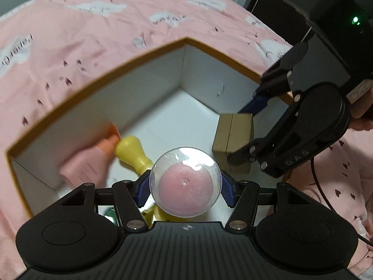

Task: Organize rigid objects
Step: 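Carry the clear cup and gold cube over the orange box, then lower the cup and cube into the box and open both tools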

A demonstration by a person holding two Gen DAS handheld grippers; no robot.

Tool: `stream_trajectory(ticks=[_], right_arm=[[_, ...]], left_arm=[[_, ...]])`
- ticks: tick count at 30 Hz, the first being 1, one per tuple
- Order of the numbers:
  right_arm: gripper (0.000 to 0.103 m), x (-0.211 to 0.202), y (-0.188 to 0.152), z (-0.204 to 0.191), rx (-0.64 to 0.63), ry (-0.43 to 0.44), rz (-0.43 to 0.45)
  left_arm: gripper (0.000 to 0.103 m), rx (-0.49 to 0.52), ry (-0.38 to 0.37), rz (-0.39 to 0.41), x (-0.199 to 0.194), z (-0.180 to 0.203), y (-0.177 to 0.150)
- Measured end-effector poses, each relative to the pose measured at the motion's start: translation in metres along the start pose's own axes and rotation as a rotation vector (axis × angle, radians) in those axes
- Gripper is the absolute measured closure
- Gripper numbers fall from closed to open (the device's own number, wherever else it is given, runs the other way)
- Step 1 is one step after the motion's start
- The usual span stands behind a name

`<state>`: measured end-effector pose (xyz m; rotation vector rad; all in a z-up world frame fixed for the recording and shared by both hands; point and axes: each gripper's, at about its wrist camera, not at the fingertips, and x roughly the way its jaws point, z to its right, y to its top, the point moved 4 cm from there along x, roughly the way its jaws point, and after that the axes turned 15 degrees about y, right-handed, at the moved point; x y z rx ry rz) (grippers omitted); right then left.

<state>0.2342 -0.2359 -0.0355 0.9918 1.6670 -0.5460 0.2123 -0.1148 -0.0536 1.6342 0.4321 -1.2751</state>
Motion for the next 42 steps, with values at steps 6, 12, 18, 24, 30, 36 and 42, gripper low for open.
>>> stream_trajectory(ticks=[6, 12, 18, 24, 30, 36, 42], right_arm=[[0.044, 0.007, -0.003, 0.005, -0.004, -0.002, -0.07], [0.043, 0.016, -0.001, 0.006, 0.012, 0.015, -0.121], [0.044, 0.017, 0.002, 0.008, 0.013, 0.001, -0.127], [0.043, 0.018, 0.004, 0.014, 0.05, 0.025, -0.099], [0.042, 0.021, 0.003, 0.02, 0.101, 0.052, -0.083], [0.041, 0.022, 0.002, 0.016, 0.119, 0.081, -0.092], [0.041, 0.023, 0.003, 0.012, 0.131, 0.071, -0.109]], left_arm=[[0.035, -0.031, -0.034, -0.027, 0.007, 0.003, -0.004], [0.034, -0.06, -0.067, -0.084, 0.015, 0.006, -0.002], [0.033, -0.081, -0.089, -0.125, 0.023, 0.007, -0.002], [0.02, -0.125, -0.101, -0.11, 0.016, -0.002, -0.006], [0.027, -0.165, -0.11, -0.08, 0.001, -0.013, -0.009], [0.027, -0.137, -0.087, -0.05, -0.02, -0.02, -0.011], [0.027, -0.11, -0.047, -0.042, -0.027, -0.025, -0.015]])
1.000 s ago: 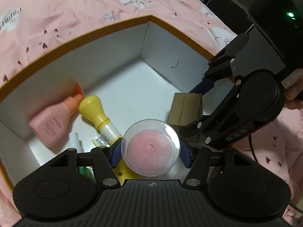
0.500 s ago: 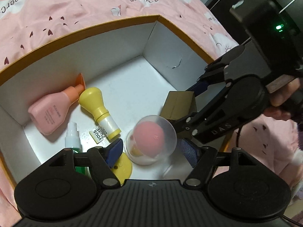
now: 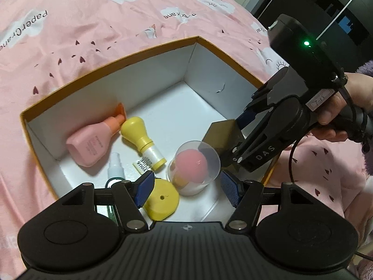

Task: Organize rigid objects
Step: 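Lower the cup and cube into the box and open both tools, then grasp the pouch box with left tool while right tool grasps gold-rimmed watch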

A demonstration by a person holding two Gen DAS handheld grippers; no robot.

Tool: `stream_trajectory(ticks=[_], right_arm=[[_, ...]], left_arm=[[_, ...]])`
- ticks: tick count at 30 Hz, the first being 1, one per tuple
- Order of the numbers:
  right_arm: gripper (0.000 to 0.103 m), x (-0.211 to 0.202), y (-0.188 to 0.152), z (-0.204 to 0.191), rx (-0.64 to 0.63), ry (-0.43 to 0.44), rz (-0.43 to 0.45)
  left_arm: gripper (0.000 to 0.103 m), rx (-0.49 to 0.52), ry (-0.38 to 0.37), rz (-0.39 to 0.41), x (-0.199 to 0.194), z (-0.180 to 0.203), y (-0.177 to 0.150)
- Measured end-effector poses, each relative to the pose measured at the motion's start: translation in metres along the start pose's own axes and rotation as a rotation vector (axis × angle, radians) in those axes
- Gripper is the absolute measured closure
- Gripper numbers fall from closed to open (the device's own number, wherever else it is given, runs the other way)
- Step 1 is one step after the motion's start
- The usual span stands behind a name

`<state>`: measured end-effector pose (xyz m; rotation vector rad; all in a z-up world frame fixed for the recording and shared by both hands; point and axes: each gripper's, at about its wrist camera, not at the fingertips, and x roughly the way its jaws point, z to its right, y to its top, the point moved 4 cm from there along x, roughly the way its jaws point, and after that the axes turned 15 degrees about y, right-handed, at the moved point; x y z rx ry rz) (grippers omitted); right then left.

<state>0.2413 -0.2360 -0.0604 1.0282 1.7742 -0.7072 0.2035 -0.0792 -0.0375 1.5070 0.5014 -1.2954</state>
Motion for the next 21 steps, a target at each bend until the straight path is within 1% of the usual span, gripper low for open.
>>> stream_trajectory(ticks=[2, 3, 10, 16, 21], right_arm=[[0.039, -0.003, -0.001, -0.002, -0.014, -0.008, 0.008], [0.036, -0.005, -0.002, -0.004, -0.022, -0.018, 0.013], [0.035, -0.029, -0.009, -0.019, -0.059, -0.032, 0.075], [0.035, -0.058, -0.014, -0.056, -0.159, -0.031, 0.173], [0.035, -0.08, -0.018, -0.096, -0.284, -0.049, 0.261]], left_arm=[[0.027, -0.003, 0.004, 0.003, -0.002, -0.002, -0.001], [0.027, -0.003, 0.008, 0.005, -0.003, -0.003, -0.002], [0.027, -0.002, 0.029, 0.042, -0.021, -0.005, -0.007], [0.027, -0.003, 0.095, 0.097, -0.049, -0.011, -0.019], [0.027, -0.066, 0.17, 0.126, -0.082, -0.033, -0.031]])
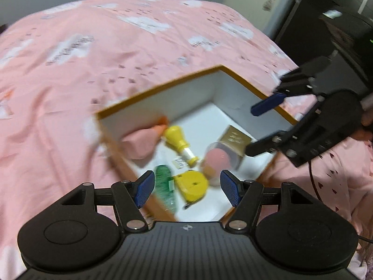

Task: Organize rigid objects
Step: 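Grasp the pouch box with left tool while right tool grasps gold-rimmed watch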

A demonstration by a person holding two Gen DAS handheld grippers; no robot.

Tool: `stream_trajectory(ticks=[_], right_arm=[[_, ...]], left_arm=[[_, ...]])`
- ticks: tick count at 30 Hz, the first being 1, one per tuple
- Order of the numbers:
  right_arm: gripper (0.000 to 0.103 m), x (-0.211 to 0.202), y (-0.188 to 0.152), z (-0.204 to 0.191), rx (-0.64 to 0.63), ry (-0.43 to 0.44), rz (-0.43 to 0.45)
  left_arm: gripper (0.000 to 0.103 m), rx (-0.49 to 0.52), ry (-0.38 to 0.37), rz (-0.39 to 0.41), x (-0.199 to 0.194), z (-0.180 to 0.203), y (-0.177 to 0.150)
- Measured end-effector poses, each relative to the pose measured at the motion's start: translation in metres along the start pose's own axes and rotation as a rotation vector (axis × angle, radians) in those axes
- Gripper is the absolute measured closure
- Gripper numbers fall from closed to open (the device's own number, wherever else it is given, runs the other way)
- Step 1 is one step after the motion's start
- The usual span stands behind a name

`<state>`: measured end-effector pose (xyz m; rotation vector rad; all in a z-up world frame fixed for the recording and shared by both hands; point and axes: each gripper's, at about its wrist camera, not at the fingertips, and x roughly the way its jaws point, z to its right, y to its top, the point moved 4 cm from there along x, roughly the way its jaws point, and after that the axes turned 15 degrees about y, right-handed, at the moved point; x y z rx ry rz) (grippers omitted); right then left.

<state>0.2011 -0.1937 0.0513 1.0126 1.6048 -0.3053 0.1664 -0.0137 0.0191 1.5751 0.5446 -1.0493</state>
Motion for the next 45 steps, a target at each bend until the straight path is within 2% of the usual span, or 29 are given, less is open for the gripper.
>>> stream_trajectory(ticks=[5, 8, 13, 19, 21, 24, 25, 30, 32, 39, 45], right_arm=[[0.036, -0.003, 0.011, -0.048, -0.147, 0.043, 0.066], [0.036, 0.006, 0.018, -0.076, -0.242, 0.074, 0.076], [0.036, 0.029, 0.027, -0.121, -0.402, 0.137, 0.081], [0.036, 0.071, 0.034, -0.163, -0.585, 0.171, 0.016], [0.036, 0.087, 0.035, -0.172, -0.646, 0.173, -0.022], [0.035, 0.115, 0.035, -0.184, -0.729, 0.155, -0.098], [0.035, 0.123, 0.035, -0.187, -0.758, 0.147, -0.122], [0.034, 0.162, 0.031, -0.196, -0.924, 0.089, -0.24], [0.028, 0.174, 0.031, -0.198, -0.958, 0.096, -0.28], [0.027, 0.203, 0.033, -0.201, -1.026, 0.105, -0.371], [0.029, 0.211, 0.046, -0.206, -1.015, 0.118, -0.41]], left_arm=[[0.027, -0.061, 0.139, 0.01, -0.022, -0.029, -0.015], [0.027, -0.128, 0.225, -0.008, -0.03, -0.046, -0.031], [0.027, -0.246, 0.375, 0.031, -0.041, -0.062, -0.063], [0.032, -0.385, 0.419, 0.016, -0.026, -0.072, -0.1], [0.032, -0.402, 0.479, 0.0, -0.018, -0.07, -0.112], [0.032, -0.382, 0.59, -0.028, -0.008, -0.066, -0.128], [0.032, -0.374, 0.605, -0.043, -0.003, -0.066, -0.131], [0.032, -0.371, 0.583, -0.083, 0.004, -0.068, -0.142], [0.032, -0.393, 0.567, -0.094, 0.004, -0.07, -0.147], [0.032, -0.453, 0.533, -0.062, 0.003, -0.08, -0.154], [0.031, -0.483, 0.514, -0.032, 0.0, -0.086, -0.154]])
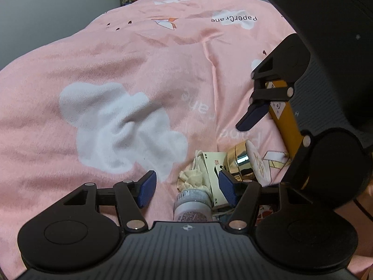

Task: Organize rigid objects
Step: 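Grasp the pouch box with left tool while right tool grasps gold-rimmed watch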

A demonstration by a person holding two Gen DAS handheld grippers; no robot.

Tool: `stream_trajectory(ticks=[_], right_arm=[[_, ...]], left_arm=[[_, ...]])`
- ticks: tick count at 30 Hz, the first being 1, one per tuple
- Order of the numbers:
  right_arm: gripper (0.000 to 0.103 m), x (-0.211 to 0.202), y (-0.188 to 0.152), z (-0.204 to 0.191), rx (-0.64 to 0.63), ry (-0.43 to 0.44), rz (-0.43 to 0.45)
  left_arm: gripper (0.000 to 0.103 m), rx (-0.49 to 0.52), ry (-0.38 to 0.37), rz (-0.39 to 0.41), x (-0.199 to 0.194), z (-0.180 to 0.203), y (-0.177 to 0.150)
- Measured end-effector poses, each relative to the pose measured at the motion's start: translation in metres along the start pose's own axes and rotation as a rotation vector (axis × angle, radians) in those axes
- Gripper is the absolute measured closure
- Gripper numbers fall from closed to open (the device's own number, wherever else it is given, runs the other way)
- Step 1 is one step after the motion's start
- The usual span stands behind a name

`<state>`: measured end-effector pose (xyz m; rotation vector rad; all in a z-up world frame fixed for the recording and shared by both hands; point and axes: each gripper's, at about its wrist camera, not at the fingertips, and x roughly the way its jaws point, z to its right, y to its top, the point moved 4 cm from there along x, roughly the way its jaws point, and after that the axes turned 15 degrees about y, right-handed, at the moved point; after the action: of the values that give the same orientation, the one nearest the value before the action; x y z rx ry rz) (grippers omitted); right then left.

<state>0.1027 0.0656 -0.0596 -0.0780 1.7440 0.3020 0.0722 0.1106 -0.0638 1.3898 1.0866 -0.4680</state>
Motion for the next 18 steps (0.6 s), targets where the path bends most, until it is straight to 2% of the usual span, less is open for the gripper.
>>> stream_trajectory(ticks=[8, 14, 18], right_arm=[[0.032, 0.019, 0.006, 0.002, -0.013, 0.041, -0.052], [0.033, 0.014, 0.003, -0.001, 0.002, 0.038, -0.026], [0.033, 0.004, -0.002, 0.011, 0.031, 0.026, 0.017]], left_arm=[[0.031, -0.005, -0.01, -0.011, 0.005, 0.001, 0.0], [0.031, 0.0, -0.029, -0.009, 0.007, 0.005, 0.002], [0.031, -0.004, -0.056, 0.028, 0.004, 0.006, 0.006]])
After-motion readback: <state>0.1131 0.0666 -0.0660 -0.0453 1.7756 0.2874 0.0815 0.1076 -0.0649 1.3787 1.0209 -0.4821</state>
